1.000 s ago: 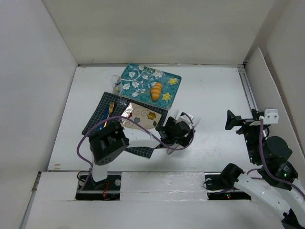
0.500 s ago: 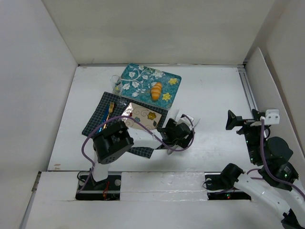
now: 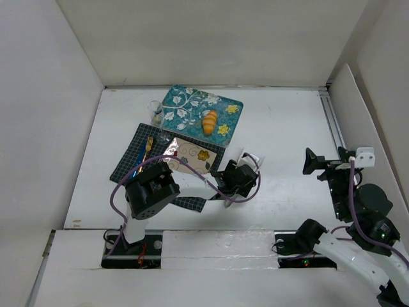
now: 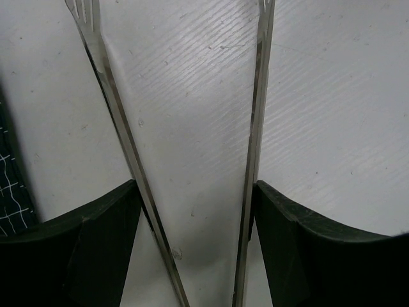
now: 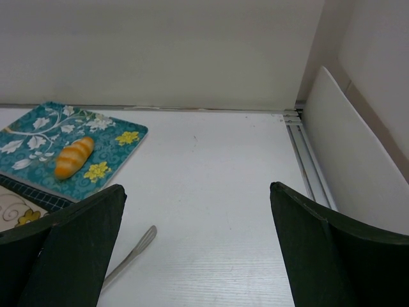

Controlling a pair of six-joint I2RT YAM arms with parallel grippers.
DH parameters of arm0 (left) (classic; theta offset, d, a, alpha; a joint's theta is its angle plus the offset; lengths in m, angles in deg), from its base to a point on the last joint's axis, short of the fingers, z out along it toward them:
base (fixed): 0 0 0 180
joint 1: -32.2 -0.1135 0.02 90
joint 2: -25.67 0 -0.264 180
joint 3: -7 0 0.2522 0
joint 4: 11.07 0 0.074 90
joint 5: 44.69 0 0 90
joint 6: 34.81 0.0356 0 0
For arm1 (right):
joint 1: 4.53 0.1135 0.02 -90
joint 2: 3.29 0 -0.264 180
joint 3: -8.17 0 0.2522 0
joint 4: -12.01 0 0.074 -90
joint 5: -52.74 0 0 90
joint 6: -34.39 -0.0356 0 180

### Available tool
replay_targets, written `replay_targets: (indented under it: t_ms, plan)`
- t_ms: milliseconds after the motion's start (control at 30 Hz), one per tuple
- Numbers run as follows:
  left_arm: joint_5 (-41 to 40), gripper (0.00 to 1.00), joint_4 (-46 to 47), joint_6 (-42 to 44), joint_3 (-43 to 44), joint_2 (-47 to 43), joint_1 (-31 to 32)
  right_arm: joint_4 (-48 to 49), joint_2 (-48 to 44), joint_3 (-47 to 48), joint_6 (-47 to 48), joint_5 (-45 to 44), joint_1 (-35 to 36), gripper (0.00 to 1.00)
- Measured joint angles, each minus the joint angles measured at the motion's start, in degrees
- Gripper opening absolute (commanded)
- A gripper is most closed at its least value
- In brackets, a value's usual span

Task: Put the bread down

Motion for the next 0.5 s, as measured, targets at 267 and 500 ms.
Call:
replay_targets:
  t_ms: [267,500]
  plan:
    - [-1.4,0.67,-6.8,-0.9,1.3,-1.7,1.0,0.0,-0.1,-0.7,0.0,-0.1,0.0,1.0]
    - [-1.9,0.68,-14.7,-0.9,7.4,-7.5,1.7,-0.1,-0.7,-0.7,0.0,-0.9,0.0,1.0]
